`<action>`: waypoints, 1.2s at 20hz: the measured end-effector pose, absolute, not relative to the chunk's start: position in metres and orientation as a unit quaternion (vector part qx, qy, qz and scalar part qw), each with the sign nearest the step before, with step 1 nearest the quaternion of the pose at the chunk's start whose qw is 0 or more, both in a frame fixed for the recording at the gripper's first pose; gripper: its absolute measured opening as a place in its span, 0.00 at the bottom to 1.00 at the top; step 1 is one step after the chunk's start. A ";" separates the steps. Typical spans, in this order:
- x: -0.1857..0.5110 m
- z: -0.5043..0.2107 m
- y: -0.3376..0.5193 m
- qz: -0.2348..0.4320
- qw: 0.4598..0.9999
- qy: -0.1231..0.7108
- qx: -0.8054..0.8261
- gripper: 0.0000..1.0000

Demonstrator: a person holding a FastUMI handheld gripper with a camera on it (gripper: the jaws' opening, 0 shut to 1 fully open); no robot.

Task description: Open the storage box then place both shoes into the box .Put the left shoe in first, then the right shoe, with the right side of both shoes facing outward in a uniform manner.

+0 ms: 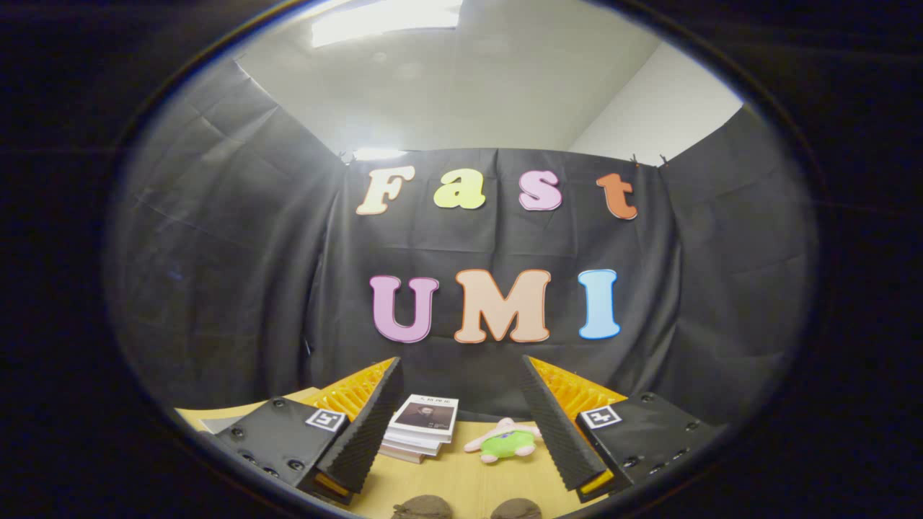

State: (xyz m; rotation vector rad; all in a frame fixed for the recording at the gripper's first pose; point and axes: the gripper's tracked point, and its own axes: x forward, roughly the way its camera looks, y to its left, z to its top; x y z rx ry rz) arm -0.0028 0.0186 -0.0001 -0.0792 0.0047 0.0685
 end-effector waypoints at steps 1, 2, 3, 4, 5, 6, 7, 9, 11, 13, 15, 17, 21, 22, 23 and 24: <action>-0.004 -0.003 0.022 0.041 0.999 0.007 -0.035 1.00; -0.006 -0.005 0.025 0.046 0.998 0.012 -0.029 1.00; -0.007 -0.009 0.027 0.050 0.998 0.018 -0.021 1.00; -0.009 -0.014 0.032 0.060 0.998 0.027 -0.010 1.00; -0.011 -0.019 0.038 0.069 0.997 0.036 0.002 1.00; -0.013 -0.025 0.043 0.082 0.995 0.048 0.015 1.00; -0.015 -0.034 0.047 0.092 0.993 0.061 0.028 1.00; -0.018 -0.049 0.051 0.106 0.989 0.091 0.058 1.00; -0.019 -0.064 0.058 0.120 0.981 0.121 0.095 1.00; -0.021 -0.081 0.057 0.125 0.971 0.156 0.132 1.00; -0.022 -0.097 0.058 0.129 0.960 0.190 0.163 1.00; -0.027 -0.113 0.063 0.139 0.944 0.222 0.199 1.00; -0.041 -0.147 0.075 0.158 0.895 0.294 0.296 1.00; -0.044 -0.154 0.079 0.162 0.881 0.310 0.320 1.00; -0.047 -0.163 0.082 0.165 0.866 0.326 0.341 1.00; -0.051 -0.171 0.085 0.168 0.850 0.343 0.363 1.00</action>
